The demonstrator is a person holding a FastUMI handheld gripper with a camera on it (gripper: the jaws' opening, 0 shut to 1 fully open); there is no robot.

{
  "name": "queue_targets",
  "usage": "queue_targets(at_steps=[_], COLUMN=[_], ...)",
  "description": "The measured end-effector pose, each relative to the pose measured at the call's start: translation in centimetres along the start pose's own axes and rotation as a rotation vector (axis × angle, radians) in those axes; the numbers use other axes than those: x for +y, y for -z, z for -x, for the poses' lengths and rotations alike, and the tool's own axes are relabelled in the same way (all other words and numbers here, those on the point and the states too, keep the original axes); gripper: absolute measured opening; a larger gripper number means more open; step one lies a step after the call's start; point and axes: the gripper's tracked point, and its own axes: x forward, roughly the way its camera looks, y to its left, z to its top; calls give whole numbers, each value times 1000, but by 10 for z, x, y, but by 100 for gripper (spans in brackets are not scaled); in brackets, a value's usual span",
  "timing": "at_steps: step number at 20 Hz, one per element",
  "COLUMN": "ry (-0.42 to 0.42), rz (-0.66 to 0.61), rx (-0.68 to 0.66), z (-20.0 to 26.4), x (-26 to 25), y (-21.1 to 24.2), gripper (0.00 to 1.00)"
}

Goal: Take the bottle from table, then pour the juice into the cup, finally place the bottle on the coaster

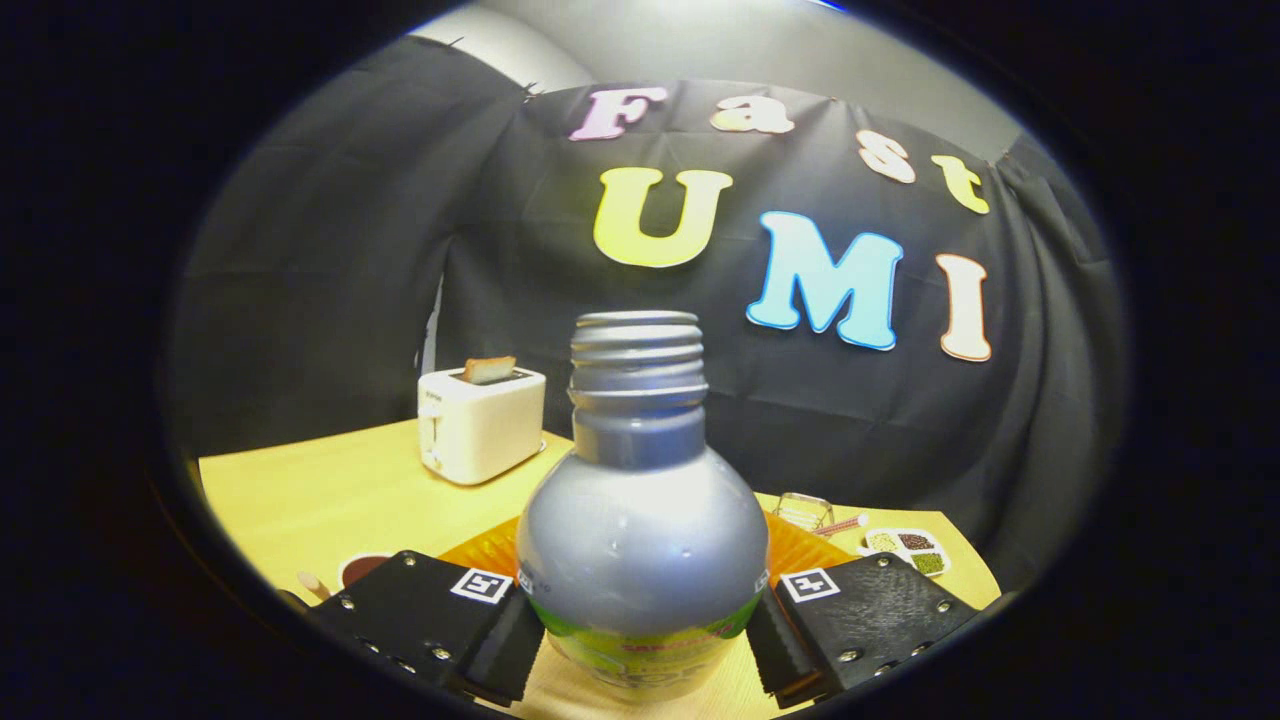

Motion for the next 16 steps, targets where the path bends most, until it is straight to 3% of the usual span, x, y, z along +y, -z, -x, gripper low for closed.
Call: queue_targets(at_steps=[6, 13, 16], ry=[-20, 16, 13], rz=[-141, -49, -43], rx=[-30, -73, -63], z=[2, 4, 0], x=[-6, -9, 0], y=[-35, -50, -37], gripper=[83, 83, 83])
